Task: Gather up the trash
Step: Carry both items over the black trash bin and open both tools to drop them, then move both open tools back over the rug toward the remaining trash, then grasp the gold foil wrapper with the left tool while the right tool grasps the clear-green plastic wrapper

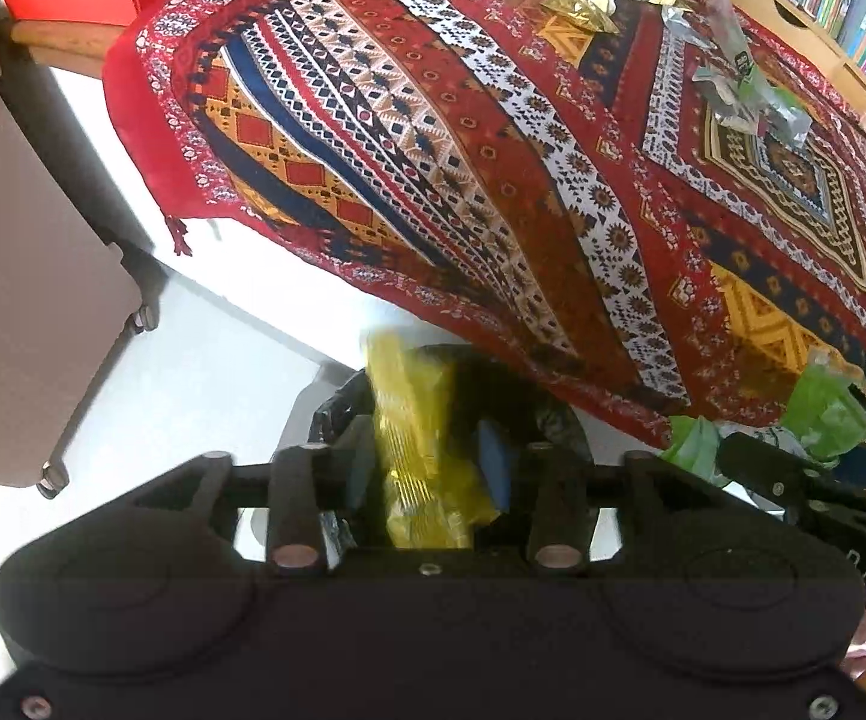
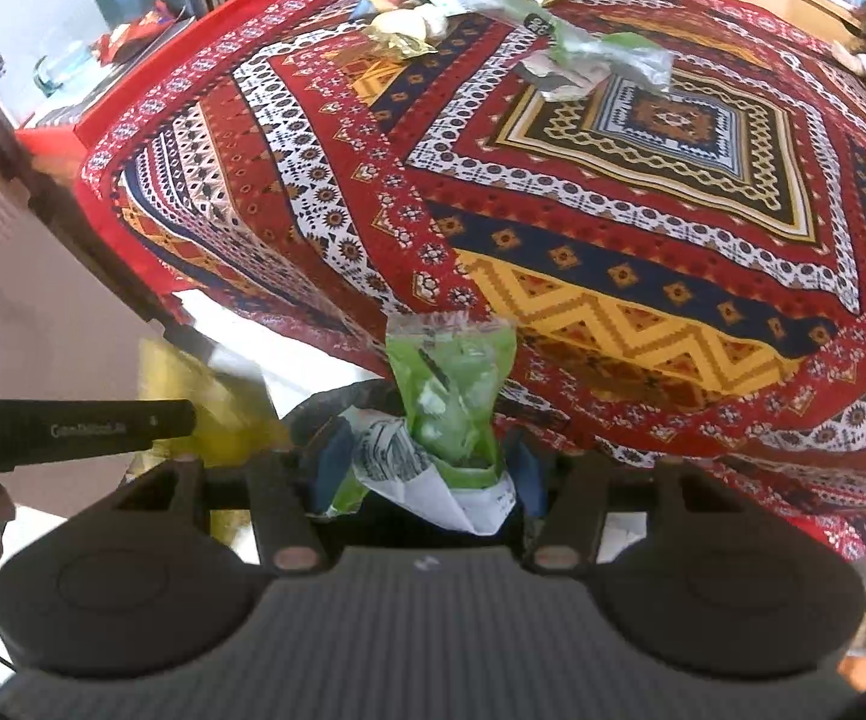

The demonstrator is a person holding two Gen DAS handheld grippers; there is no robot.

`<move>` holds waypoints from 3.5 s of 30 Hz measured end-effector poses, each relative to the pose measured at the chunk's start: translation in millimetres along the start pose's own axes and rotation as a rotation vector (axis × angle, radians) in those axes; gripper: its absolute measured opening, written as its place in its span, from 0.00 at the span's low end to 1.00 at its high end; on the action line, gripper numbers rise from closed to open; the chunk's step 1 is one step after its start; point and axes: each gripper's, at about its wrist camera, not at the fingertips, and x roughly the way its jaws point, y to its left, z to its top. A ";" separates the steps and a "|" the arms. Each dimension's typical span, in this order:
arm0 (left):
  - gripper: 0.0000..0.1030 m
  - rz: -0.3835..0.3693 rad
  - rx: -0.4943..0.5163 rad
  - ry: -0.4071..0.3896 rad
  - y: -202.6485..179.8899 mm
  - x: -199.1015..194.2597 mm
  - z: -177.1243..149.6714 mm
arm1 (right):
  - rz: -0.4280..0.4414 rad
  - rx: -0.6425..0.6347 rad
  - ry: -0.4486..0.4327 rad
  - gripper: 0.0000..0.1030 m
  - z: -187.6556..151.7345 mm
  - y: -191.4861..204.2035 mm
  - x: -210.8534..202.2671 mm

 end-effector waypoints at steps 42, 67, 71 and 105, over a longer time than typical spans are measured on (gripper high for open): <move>0.65 0.018 -0.022 -0.097 0.3 -16.3 46.5 | -0.018 -0.012 -0.051 0.77 37.7 5.2 0.3; 0.80 -0.025 -0.007 -0.290 -77.5 -39.2 170.2 | -0.015 0.071 -0.219 0.75 149.9 -72.0 -21.5; 0.79 -0.014 -0.003 -0.273 -90.3 -26.9 189.5 | -0.016 0.101 -0.221 0.72 168.9 -88.7 -15.1; 0.53 0.081 -0.236 -0.081 -125.0 113.4 290.4 | 0.172 0.457 0.103 0.58 251.2 -164.4 120.0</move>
